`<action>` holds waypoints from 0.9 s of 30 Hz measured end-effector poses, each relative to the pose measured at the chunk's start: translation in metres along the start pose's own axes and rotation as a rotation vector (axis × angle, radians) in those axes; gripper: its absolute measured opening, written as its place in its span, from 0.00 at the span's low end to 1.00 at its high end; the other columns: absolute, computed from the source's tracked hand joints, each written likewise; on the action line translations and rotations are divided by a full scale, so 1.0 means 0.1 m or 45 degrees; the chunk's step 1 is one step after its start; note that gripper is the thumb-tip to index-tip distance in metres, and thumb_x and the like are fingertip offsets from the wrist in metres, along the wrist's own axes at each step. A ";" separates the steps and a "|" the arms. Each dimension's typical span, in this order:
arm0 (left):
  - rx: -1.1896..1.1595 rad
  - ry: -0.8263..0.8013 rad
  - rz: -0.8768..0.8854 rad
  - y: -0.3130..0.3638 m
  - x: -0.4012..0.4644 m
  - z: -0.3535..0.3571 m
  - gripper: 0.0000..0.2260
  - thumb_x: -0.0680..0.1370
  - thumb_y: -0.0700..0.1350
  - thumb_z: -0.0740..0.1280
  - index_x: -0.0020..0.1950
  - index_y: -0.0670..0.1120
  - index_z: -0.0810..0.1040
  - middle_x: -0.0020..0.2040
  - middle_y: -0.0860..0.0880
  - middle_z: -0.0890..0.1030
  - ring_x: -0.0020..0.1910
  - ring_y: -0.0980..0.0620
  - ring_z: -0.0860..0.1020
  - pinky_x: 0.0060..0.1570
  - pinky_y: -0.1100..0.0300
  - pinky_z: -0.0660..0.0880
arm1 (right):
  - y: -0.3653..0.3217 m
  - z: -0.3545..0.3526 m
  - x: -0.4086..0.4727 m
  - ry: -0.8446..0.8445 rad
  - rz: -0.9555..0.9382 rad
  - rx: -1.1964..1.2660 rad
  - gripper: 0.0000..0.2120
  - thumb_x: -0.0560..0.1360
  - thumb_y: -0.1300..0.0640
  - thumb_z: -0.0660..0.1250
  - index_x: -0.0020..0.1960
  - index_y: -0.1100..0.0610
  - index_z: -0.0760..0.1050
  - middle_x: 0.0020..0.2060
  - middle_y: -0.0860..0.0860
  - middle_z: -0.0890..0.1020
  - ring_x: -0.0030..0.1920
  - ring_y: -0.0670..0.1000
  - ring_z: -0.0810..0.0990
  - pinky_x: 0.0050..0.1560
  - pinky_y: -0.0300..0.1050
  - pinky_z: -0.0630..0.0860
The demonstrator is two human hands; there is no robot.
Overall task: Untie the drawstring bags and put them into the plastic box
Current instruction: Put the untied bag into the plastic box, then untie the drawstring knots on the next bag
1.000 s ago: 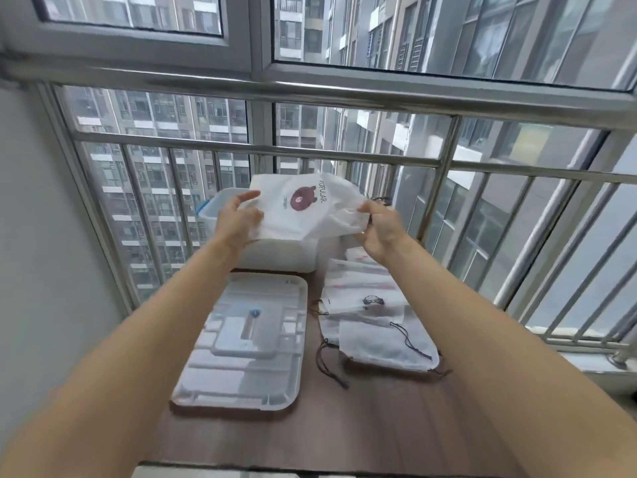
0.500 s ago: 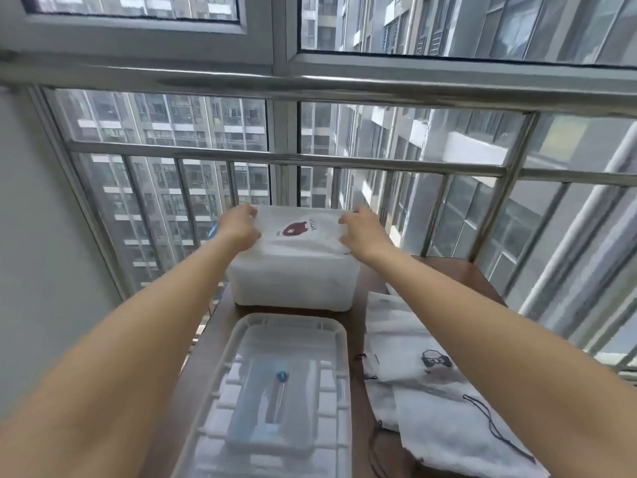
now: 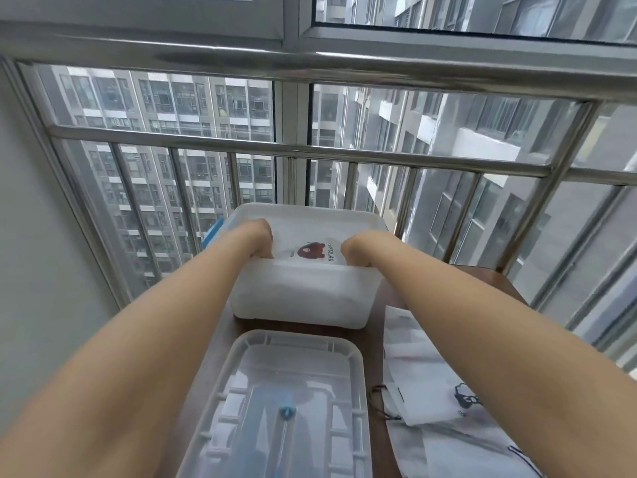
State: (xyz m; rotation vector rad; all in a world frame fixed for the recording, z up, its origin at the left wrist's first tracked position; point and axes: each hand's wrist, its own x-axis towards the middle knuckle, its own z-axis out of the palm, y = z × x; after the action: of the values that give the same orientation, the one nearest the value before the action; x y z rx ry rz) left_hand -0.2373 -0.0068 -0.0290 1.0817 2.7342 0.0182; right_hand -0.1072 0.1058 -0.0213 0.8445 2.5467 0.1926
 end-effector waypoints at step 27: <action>-0.566 0.367 0.550 1.33 -1.58 0.82 0.12 0.78 0.39 0.57 0.56 0.39 0.76 0.57 0.40 0.78 0.54 0.42 0.75 0.54 0.53 0.73 | 0.99 1.92 -1.52 0.670 0.180 0.870 0.18 0.77 0.61 0.59 0.66 0.57 0.71 0.65 0.57 0.73 0.66 0.57 0.69 0.65 0.51 0.67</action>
State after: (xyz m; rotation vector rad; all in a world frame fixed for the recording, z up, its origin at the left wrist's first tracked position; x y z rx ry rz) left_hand -0.0194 -0.0219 -0.0689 1.5854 2.4691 0.8582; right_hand 0.1415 0.0934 -0.1095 1.3688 3.0905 -0.5136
